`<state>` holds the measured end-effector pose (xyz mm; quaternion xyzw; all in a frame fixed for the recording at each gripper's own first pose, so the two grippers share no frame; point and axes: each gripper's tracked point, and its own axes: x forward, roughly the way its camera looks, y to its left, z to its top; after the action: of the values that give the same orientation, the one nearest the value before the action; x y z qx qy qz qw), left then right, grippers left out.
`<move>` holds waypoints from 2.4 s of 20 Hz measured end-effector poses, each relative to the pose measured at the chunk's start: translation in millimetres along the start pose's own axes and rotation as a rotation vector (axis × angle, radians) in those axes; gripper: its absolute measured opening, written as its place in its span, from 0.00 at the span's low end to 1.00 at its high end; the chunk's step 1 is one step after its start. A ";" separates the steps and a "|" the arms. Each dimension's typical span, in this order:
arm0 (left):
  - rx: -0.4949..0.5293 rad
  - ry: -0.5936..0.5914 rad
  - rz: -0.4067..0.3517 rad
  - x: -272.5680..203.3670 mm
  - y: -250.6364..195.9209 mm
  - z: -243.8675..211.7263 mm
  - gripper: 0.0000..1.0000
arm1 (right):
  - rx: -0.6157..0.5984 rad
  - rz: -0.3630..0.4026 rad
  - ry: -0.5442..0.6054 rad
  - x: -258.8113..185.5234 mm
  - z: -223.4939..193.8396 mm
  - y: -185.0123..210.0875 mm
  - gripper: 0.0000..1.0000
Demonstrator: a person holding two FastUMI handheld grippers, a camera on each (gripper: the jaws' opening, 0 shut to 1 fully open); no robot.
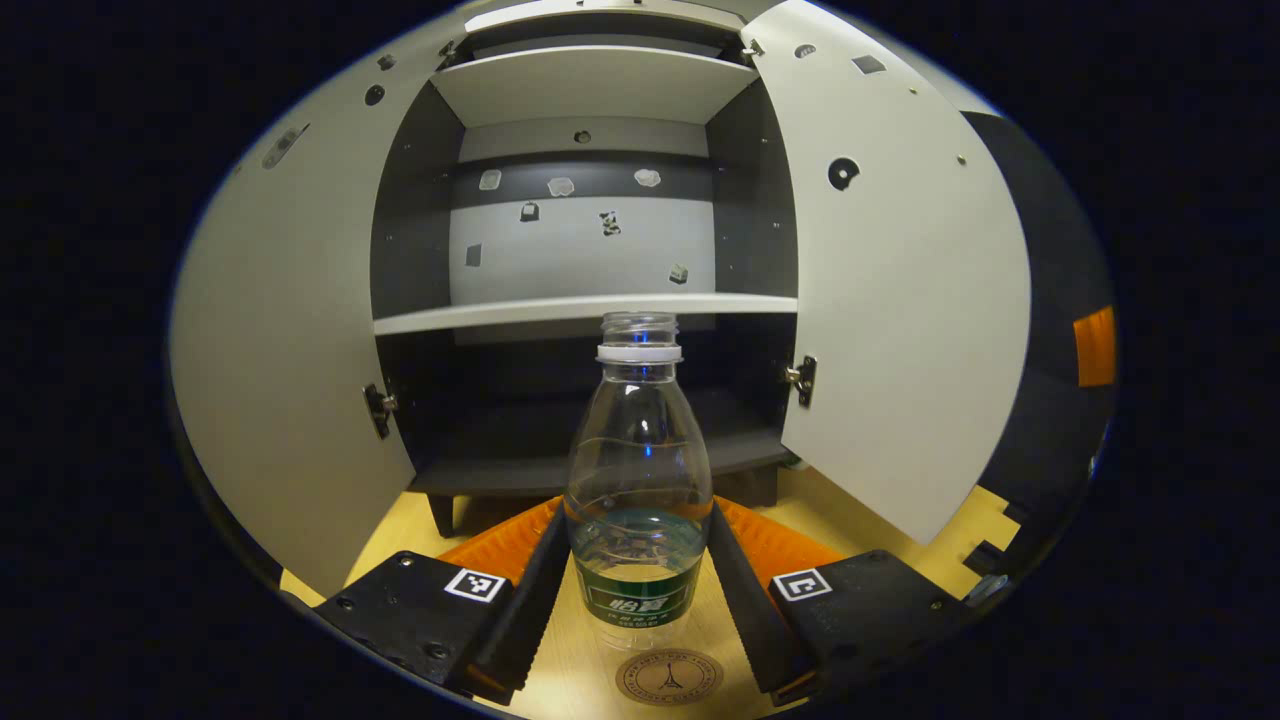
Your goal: Grasp the bottle in the cabinet with the left hand and place it on the coaster, then close the right door with the right hand and the left door with the left hand.
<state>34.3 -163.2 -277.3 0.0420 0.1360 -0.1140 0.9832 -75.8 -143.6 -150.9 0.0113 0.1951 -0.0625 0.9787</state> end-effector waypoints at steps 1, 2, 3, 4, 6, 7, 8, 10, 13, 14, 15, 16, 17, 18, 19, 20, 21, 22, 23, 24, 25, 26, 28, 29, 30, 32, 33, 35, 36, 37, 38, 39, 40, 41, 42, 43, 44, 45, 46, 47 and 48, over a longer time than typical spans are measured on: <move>-0.001 0.023 -0.007 -0.1 -1.8 -18.7 0.82 | 0.004 -0.002 0.019 -0.1 -8.2 -2.7 1.00; -0.004 0.047 -0.012 -0.8 -3.2 -34.7 0.82 | 0.008 -0.006 0.036 -0.2 -15.2 -4.9 1.00; -0.015 0.065 -0.017 -1.6 -5.2 -48.3 0.82 | 0.009 -0.009 0.052 0.8 -22.4 -7.9 1.00; -0.019 0.082 -0.020 -2.2 -6.7 -59.0 0.82 | 0.010 -0.009 0.065 1.0 -27.9 -9.5 1.00; -0.018 0.089 -0.019 -1.4 -9.1 -71.5 0.82 | 0.007 -0.009 0.085 0.7 -37.5 -11.9 0.98; -0.013 0.084 -0.019 -0.9 -11.6 -74.5 0.83 | 0.007 -0.010 0.092 2.4 -40.6 -12.6 1.00; -0.005 0.083 -0.023 -0.9 -14.8 -77.1 0.83 | 0.008 -0.008 0.106 3.9 -45.6 -12.7 0.98; 0.017 0.067 -0.039 -0.5 -20.3 -80.9 0.82 | 0.015 0.005 0.125 4.0 -51.7 -10.4 0.98; 0.058 0.033 -0.052 -1.3 -21.9 -82.2 0.83 | 0.011 0.019 0.132 1.9 -54.6 -7.3 1.00; 0.064 0.042 -0.047 -3.4 -20.0 -84.0 0.82 | 0.008 0.018 0.137 2.2 -55.6 -8.1 1.00; 0.059 0.041 -0.043 -5.1 -18.2 -84.2 0.82 | 0.010 0.015 0.141 1.9 -58.5 -9.3 1.00; 0.041 0.047 -0.035 -7.4 -16.6 -84.4 0.83 | 0.018 0.016 0.146 2.0 -59.1 -8.8 1.00; 0.024 0.058 -0.028 -12.4 -15.7 -87.3 0.82 | 0.028 0.016 0.149 2.2 -60.7 -8.6 1.00; 0.010 0.063 -0.017 -16.6 -13.0 -87.0 0.83 | 0.037 0.017 0.150 2.3 -61.0 -8.3 1.00; -0.006 0.076 -0.009 -21.1 -12.1 -90.0 0.83 | 0.044 0.021 0.152 1.5 -62.5 -7.6 1.00; -0.022 0.085 0.000 -24.2 -11.7 -91.1 0.83 | 0.048 0.024 0.156 0.4 -63.9 -6.6 1.00; -0.037 0.091 0.007 -27.0 -11.3 -91.9 0.82 | 0.051 0.029 0.158 0.1 -65.8 -5.2 1.00; -0.042 0.100 0.011 -29.1 -11.8 -92.9 0.82 | 0.054 0.034 0.160 -0.8 -66.1 -3.8 1.00; -0.044 0.099 0.012 -31.2 -12.5 -92.7 0.82 | 0.057 0.039 0.159 -1.5 -66.3 -2.0 1.00; -0.041 0.101 0.010 -32.2 -13.5 -92.8 0.82 | 0.058 0.044 0.159 -2.4 -66.0 -0.9 1.00; -0.044 0.103 0.008 -31.9 -12.9 -92.7 0.83 | 0.058 0.047 0.159 -2.7 -65.8 0.4 1.00; -0.050 0.108 0.000 -33.3 -15.4 -93.0 0.82 | 0.057 0.050 0.160 -3.8 -65.6 0.3 1.00; -0.063 0.106 -0.001 -35.8 -16.0 -93.7 0.82 | 0.064 0.051 0.160 -7.0 -66.5 -1.7 1.00; -0.052 0.101 0.001 -36.9 -16.8 -93.1 0.83 | 0.069 0.051 0.162 -7.8 -68.6 -3.2 1.00; -0.044 0.102 -0.001 -37.7 -17.7 -93.2 0.83 | 0.073 0.050 0.164 -8.7 -68.9 -4.4 1.00; -0.035 0.108 -0.007 -40.5 -20.0 -94.6 0.82 | 0.078 0.044 0.167 -10.3 -70.4 -8.3 1.00; -0.036 0.111 0.001 -43.1 -20.2 -97.1 0.83 | 0.080 0.042 0.167 -10.9 -71.6 -10.3 1.00; -0.019 0.103 -0.004 -43.6 -23.6 -96.4 0.83 | 0.087 0.043 0.171 -12.8 -73.4 -12.8 1.00; -0.007 0.106 0.003 -44.1 -22.4 -97.3 0.83 | 0.085 0.040 0.169 -13.2 -72.7 -14.5 1.00; 0.003 0.103 0.008 -44.3 -20.9 -96.7 0.84 | 0.084 0.038 0.170 -14.6 -74.3 -16.1 1.00; 0.007 0.099 0.023 -45.0 -17.6 -95.2 0.84 | 0.085 0.037 0.170 -15.6 -74.0 -17.9 1.00; 0.004 0.091 0.030 -45.7 -15.8 -92.2 0.85 | 0.088 0.036 0.165 -17.2 -72.7 -19.7 1.00; 0.004 0.079 0.023 -45.5 -17.2 -87.4 0.86 | 0.091 0.036 0.161 -18.2 -70.6 -21.0 1.00; 0.009 0.072 0.012 -45.7 -20.5 -83.4 0.86 | 0.093 0.037 0.155 -19.7 -69.8 -22.4 1.00; 0.018 0.061 0.011 -45.1 -20.5 -77.0 0.87 | 0.095 0.038 0.152 -19.7 -67.6 -23.5 1.00; 0.026 0.056 0.010 -46.1 -20.3 -72.9 0.87 | 0.098 0.040 0.145 -20.1 -64.1 -24.3 1.00; 0.032 0.044 0.013 -45.9 -20.0 -66.5 0.87 | 0.099 0.040 0.137 -20.7 -60.0 -25.6 1.00; 0.036 0.032 0.012 -47.9 -20.0 -59.9 0.87 | 0.102 0.043 0.129 -20.6 -55.9 -25.6 1.00; 0.036 0.026 0.013 -49.2 -20.2 -53.0 0.87 | 0.103 0.046 0.117 -20.4 -49.7 -26.2 0.98; 0.035 0.016 0.012 -51.0 -20.6 -44.5 0.87 | 0.106 0.051 0.105 -21.7 -42.9 -27.5 1.00; 0.034 0.011 0.006 -54.0 -21.7 -34.6 0.87 | 0.112 0.056 0.087 -21.8 -32.2 -29.1 1.00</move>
<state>-30.3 -168.9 -296.6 0.0596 0.1393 -0.1132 0.9820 -111.7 -168.4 -172.2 0.0740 0.2332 -0.0452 0.9685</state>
